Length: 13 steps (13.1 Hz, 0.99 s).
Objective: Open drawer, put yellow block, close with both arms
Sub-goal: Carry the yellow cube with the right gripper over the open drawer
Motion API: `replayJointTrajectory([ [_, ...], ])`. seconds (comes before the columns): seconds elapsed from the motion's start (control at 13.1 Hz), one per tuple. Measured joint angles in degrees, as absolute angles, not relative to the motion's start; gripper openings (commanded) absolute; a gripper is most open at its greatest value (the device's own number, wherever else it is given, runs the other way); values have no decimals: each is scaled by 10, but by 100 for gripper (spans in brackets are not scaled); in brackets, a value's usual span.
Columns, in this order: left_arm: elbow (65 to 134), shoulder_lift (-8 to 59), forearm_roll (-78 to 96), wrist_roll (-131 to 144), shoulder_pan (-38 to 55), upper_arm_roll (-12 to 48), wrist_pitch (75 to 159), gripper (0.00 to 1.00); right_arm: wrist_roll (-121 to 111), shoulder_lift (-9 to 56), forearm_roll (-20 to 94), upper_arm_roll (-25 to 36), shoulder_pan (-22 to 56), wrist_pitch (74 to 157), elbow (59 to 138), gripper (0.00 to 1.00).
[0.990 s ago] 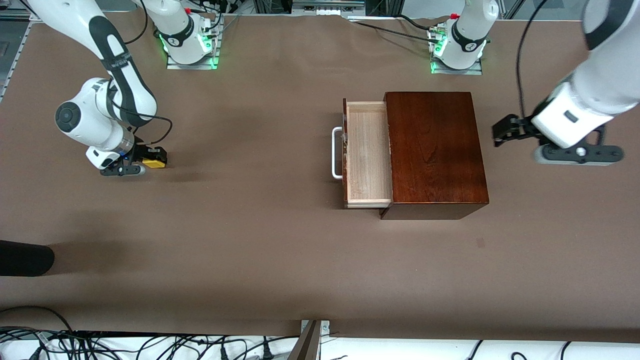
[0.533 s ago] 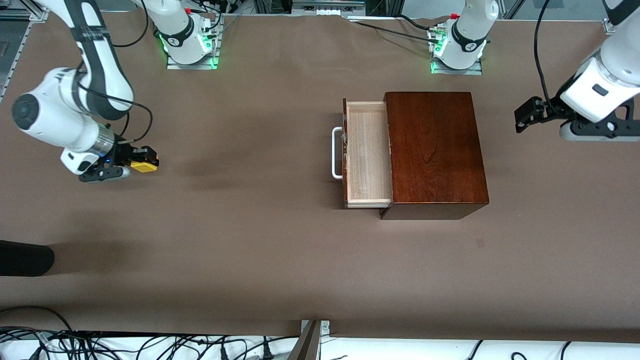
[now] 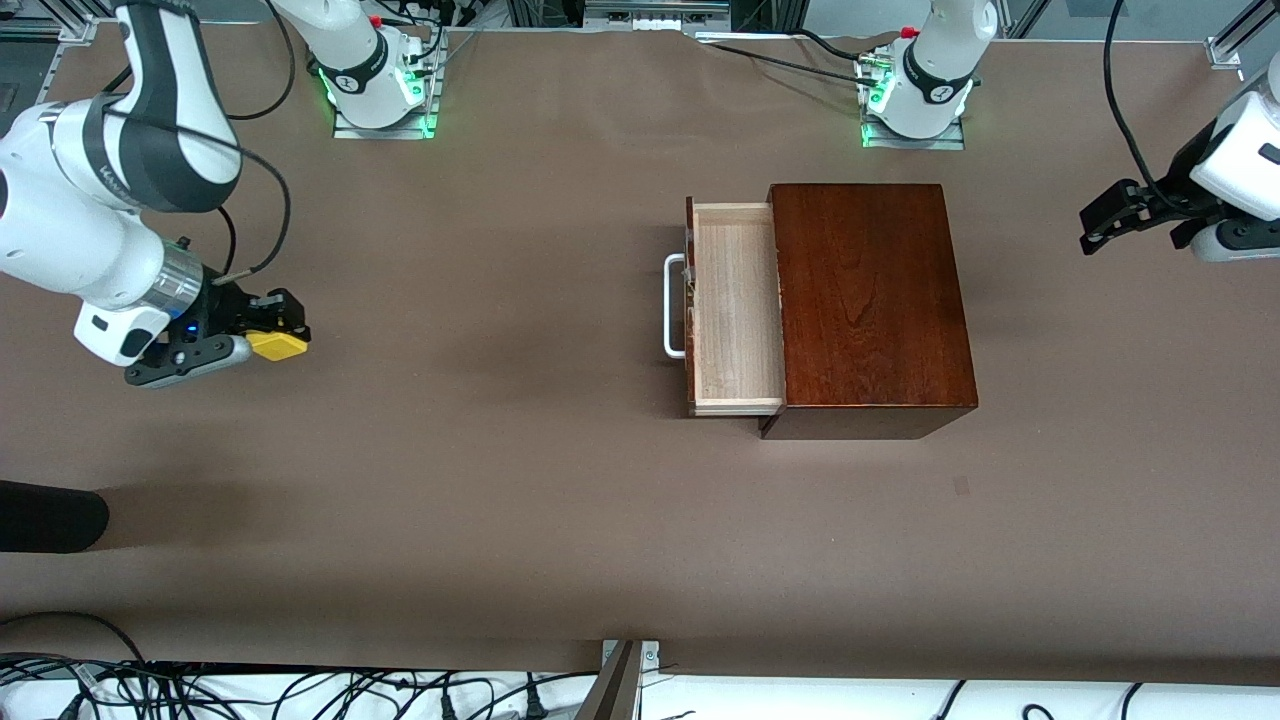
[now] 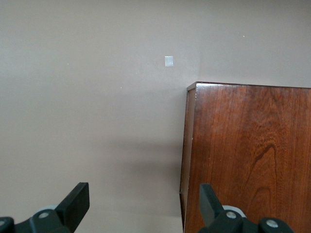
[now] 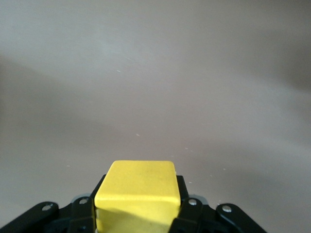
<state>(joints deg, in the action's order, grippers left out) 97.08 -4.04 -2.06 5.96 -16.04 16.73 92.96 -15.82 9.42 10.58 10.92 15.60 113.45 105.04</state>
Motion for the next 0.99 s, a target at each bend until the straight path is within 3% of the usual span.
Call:
replayJointTrajectory([
  [0.76, 949, -20, -22, 56, -162, 164, 927, 100, 19, 107, 93, 105, 326, 1089, 958, 0],
  [0.99, 947, -19, -21, 56, -74, 80, 927, 100, 68, 124, 92, 104, 385, 1083, 934, 0],
])
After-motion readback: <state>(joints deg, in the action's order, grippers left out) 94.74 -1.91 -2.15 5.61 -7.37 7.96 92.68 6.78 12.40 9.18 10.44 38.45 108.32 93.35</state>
